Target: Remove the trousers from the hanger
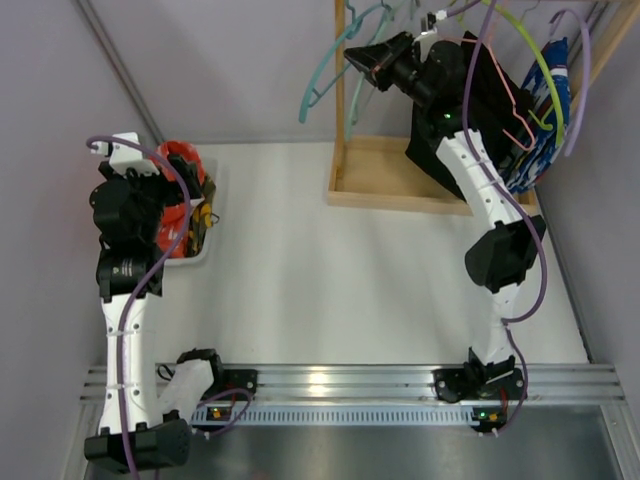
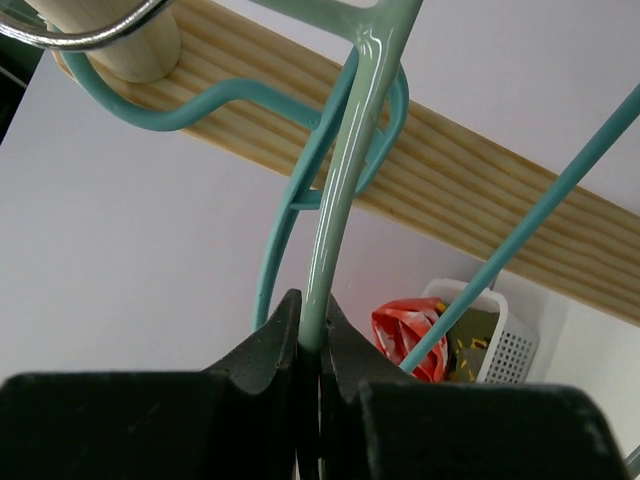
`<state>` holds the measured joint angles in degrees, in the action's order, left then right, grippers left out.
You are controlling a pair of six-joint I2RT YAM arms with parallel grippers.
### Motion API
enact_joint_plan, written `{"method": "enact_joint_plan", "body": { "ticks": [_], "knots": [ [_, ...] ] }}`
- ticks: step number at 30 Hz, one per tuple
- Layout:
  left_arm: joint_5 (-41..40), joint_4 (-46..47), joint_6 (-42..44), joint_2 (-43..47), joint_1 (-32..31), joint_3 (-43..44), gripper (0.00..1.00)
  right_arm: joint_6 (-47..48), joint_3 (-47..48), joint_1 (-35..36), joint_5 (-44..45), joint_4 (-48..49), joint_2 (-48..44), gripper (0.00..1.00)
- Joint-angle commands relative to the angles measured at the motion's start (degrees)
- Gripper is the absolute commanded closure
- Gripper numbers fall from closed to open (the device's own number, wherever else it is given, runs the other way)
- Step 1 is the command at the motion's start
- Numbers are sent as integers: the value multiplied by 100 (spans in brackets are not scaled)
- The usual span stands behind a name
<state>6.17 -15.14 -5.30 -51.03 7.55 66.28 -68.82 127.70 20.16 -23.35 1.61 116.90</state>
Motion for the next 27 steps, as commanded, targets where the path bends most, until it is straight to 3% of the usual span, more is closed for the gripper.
{"method": "enact_joint_plan", "body": {
  "ticks": [1, 4, 5, 8, 14, 27],
  "knots": [
    [-11, 81, -129, -22, -8, 271, 1, 272, 220, 181, -275, 384, 105, 98],
    [-20, 90, -120, -21, -8, 306, 2, 281, 124, 163, -293, 384, 44, 73],
    [-20, 90, -120, -22, -8, 315, 1, 281, 2, 155, -310, 393, -9, 58],
    [15, 90, -103, -48, -8, 342, 1, 229, -480, 128, -354, 419, -334, 33],
    [77, 99, -138, -136, -8, 359, 1, 272, -1474, -56, -337, 542, -1177, 18],
    [147, 125, -358, -118, -8, 263, 1, 659, -2557, -364, -407, 385, -2294, 9]
  ]
}}
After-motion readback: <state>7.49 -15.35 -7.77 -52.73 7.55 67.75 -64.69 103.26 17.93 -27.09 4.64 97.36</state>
